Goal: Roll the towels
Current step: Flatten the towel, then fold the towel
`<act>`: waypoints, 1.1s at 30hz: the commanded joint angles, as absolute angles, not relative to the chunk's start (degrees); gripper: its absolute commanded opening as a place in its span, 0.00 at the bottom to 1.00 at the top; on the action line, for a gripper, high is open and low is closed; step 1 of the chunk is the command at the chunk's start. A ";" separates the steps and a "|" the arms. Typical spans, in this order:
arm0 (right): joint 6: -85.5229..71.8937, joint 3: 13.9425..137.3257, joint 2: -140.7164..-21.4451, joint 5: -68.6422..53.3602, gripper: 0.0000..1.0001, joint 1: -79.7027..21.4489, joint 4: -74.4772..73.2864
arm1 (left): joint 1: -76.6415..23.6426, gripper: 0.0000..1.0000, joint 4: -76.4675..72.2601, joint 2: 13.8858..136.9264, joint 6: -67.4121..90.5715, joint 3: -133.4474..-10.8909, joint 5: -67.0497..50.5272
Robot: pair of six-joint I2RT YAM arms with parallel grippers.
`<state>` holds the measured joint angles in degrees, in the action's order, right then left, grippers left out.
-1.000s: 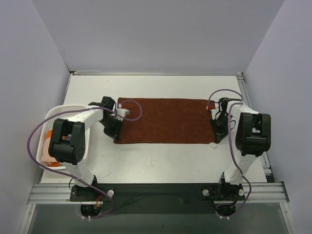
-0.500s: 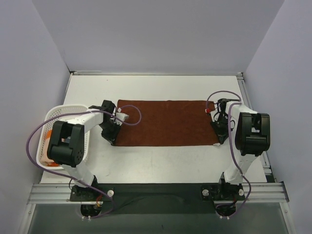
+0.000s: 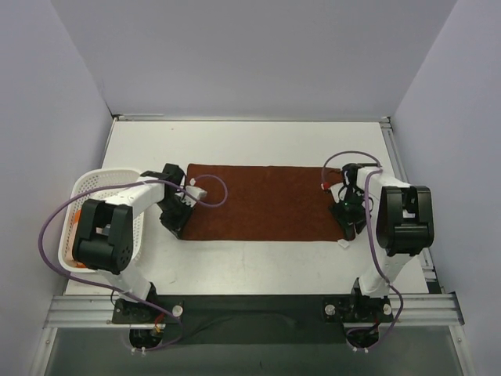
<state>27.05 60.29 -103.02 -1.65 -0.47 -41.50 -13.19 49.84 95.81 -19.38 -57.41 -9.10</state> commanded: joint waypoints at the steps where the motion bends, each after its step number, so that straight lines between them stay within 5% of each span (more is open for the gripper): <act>1: 26.90 65.71 -97.92 -6.06 0.46 -0.27 -48.77 | -13.18 0.25 53.96 90.80 -21.53 -62.92 -12.91; 7: 27.16 79.61 -96.14 -12.29 0.62 3.51 -55.19 | -12.92 0.54 55.90 88.42 -22.15 -74.85 -16.61; 12: 23.74 96.28 -103.87 -14.41 0.65 6.15 -55.37 | -10.73 0.64 52.39 94.02 -20.74 -85.15 -19.60; 22: 14.60 124.77 -126.64 -15.38 0.50 7.38 -55.81 | -4.66 0.66 43.77 112.31 -8.72 -105.72 -22.06; 33: 10.38 131.40 -140.62 -12.31 0.37 5.98 -51.77 | -3.25 0.65 43.50 125.15 -6.86 -114.96 -21.27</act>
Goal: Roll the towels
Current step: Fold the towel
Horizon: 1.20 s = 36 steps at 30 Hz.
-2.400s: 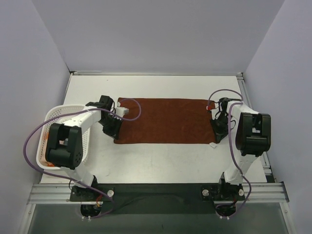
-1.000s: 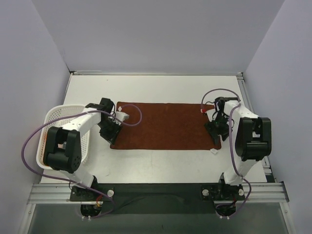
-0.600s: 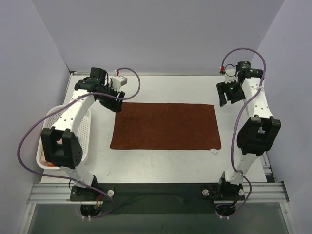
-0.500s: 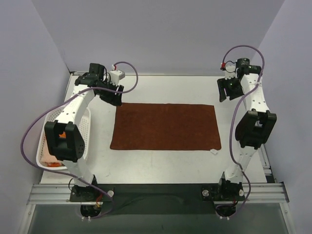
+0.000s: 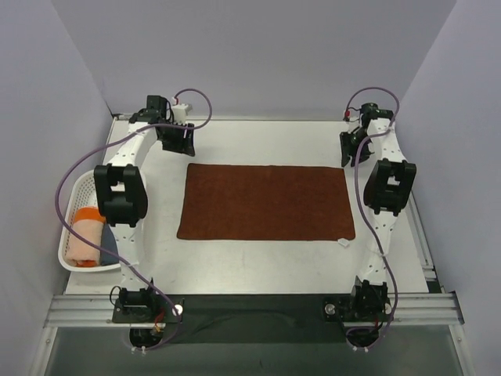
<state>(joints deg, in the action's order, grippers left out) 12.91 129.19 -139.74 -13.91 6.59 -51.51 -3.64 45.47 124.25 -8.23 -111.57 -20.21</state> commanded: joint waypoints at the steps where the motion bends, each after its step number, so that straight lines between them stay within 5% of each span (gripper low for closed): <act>1: 10.02 131.48 -141.50 -12.30 0.36 5.98 -51.51 | -3.16 0.65 43.42 125.50 -6.42 -115.05 -21.36; 16: 10.02 127.88 -143.00 -12.83 0.35 4.13 -50.63 | -1.32 0.66 43.94 129.99 -7.12 -116.28 -20.83; 22: 10.20 126.56 -143.17 -12.83 0.23 3.78 -50.63 | -1.23 0.66 44.03 130.96 -7.38 -117.33 -20.56; 28: 10.28 126.91 -143.00 -12.13 0.00 3.69 -50.62 | -1.41 0.62 44.21 132.62 -8.53 -119.00 -20.74; 36: 10.46 126.65 -142.82 -11.78 0.00 3.69 -50.45 | -2.11 0.57 44.47 136.49 -10.28 -122.52 -19.78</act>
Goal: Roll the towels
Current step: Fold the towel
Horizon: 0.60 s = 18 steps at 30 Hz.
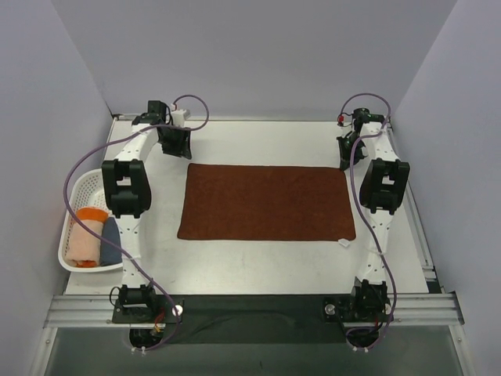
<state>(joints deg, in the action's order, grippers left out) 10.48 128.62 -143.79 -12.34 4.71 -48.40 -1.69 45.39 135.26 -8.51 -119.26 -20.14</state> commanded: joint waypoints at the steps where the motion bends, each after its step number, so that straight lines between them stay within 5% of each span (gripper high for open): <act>1: 10.55 126.56 -142.82 -11.69 0.00 3.69 -50.54 | -2.37 0.56 44.47 136.76 -10.46 -122.69 -19.51; 18: 10.99 125.60 -142.73 -10.90 0.00 3.87 -50.54 | -2.90 0.38 45.53 138.25 -9.67 -119.18 -25.40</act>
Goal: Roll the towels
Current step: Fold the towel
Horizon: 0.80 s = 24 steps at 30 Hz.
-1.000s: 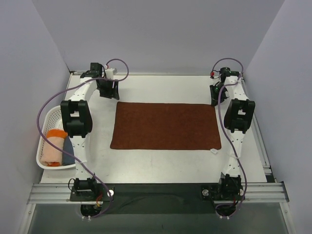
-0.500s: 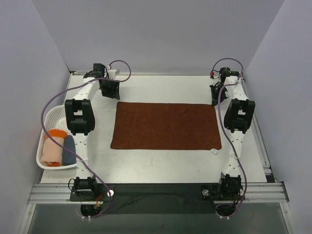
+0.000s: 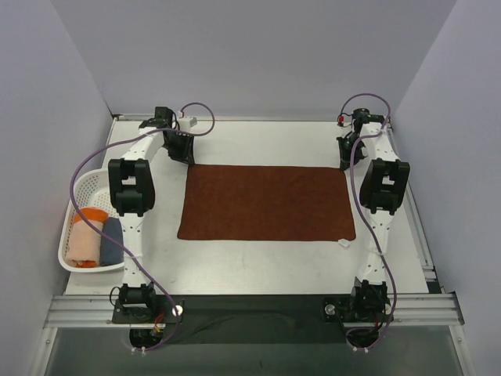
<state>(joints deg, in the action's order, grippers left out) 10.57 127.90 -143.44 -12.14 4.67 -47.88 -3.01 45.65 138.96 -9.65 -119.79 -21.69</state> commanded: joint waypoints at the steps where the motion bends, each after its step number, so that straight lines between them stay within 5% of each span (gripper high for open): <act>1: 10.99 125.60 -142.73 -10.99 0.00 3.87 -50.45 | -2.99 0.35 45.53 138.34 -9.49 -119.09 -25.66; 6: 10.81 125.51 -142.65 -11.07 0.00 3.87 -50.54 | -2.90 0.28 46.14 138.95 -9.32 -120.05 -25.49; 11: 10.90 125.94 -142.29 -10.90 0.00 3.96 -50.36 | -2.64 0.11 46.14 139.39 -8.88 -122.34 -25.22; 24: 11.78 127.88 -137.38 -12.13 0.00 5.36 -50.54 | -1.41 0.00 48.25 135.09 -10.46 -123.84 -28.03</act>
<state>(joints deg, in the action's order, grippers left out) 10.81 127.61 -142.89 -12.03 4.95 -47.75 -2.02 46.96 139.37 -9.28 -122.43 -25.19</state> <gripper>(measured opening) 0.024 0.112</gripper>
